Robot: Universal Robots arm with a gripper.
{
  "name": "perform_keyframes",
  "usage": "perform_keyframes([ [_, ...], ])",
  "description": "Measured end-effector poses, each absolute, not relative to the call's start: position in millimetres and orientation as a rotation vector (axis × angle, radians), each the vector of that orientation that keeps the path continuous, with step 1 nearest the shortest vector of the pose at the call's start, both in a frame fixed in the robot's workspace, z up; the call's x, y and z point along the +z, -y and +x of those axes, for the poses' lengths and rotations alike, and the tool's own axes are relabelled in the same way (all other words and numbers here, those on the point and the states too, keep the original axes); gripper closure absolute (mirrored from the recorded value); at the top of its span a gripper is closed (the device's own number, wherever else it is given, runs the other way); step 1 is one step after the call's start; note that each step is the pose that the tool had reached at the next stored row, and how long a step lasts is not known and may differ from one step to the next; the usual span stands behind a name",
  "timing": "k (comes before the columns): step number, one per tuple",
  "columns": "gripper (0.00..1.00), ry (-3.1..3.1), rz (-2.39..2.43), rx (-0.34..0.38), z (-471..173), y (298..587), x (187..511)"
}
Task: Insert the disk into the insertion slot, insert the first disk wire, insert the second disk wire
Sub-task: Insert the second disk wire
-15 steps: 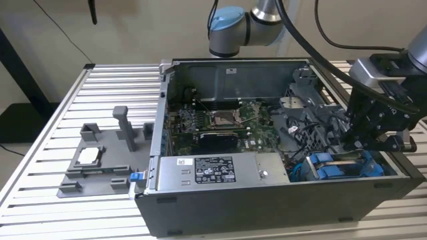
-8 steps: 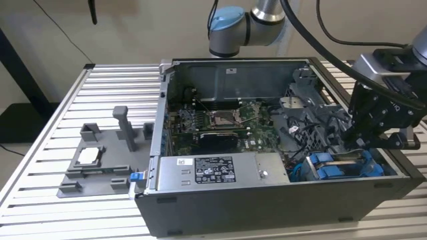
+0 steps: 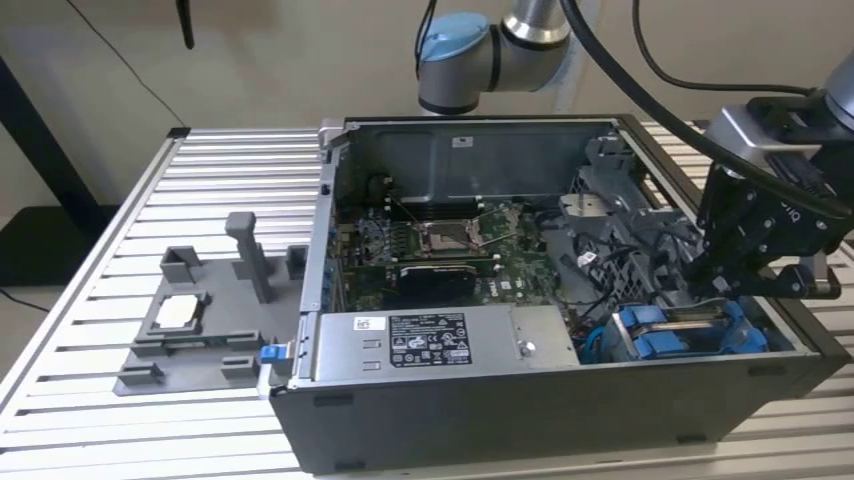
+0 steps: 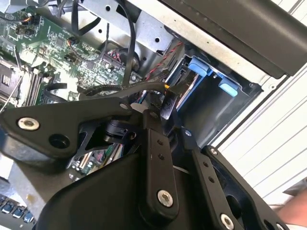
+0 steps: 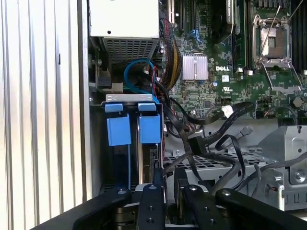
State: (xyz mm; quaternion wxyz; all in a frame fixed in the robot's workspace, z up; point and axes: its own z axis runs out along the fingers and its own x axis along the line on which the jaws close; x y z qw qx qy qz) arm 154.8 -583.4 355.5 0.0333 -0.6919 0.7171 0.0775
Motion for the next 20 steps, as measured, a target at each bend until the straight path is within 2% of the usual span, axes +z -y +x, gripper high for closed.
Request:
perform_keyframes([
  [15,0.76,-2.206,-2.128,0.238,152.2,583.4,415.9],
  [20,0.76,-2.17,-2.104,0.165,150.2,574.9,418.3],
])
